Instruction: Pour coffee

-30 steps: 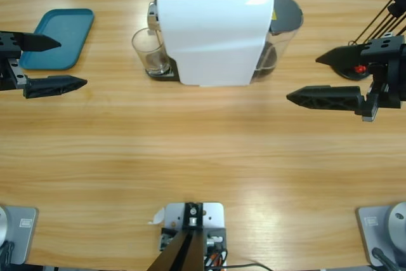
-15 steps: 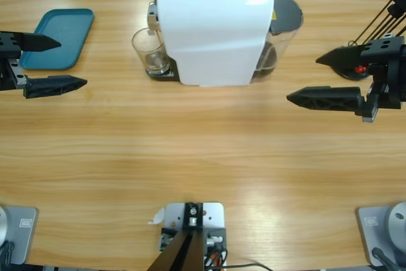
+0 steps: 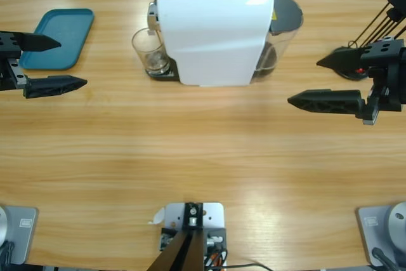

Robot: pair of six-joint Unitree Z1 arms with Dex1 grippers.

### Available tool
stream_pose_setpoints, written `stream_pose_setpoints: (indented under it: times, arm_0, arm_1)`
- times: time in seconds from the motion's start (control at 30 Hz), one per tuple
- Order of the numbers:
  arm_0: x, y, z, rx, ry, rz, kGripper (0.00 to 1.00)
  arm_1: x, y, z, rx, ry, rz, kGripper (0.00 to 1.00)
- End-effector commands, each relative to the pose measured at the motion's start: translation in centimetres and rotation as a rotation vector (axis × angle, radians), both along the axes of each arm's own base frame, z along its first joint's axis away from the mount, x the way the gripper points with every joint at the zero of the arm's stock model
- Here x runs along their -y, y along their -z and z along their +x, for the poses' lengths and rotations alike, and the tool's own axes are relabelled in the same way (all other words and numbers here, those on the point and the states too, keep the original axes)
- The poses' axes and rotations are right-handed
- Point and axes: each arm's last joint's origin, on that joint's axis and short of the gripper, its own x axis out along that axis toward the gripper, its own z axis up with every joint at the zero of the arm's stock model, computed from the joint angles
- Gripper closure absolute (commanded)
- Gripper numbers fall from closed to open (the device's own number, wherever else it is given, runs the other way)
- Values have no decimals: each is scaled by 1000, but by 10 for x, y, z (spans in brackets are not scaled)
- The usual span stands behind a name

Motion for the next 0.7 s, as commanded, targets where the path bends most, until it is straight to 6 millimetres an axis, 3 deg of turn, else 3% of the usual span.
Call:
stream_pose_setpoints:
  times: [0.03, 0.7]
  arm_0:
    - [2, 6, 1, -24, 7, 2, 0]
    - [1, 6, 2, -24, -7, 8, 0]
  arm_1:
    - [-2, 4, 1, -6, -11, -28, 0]
    - [-3, 6, 2, -14, -9, -37, 0]
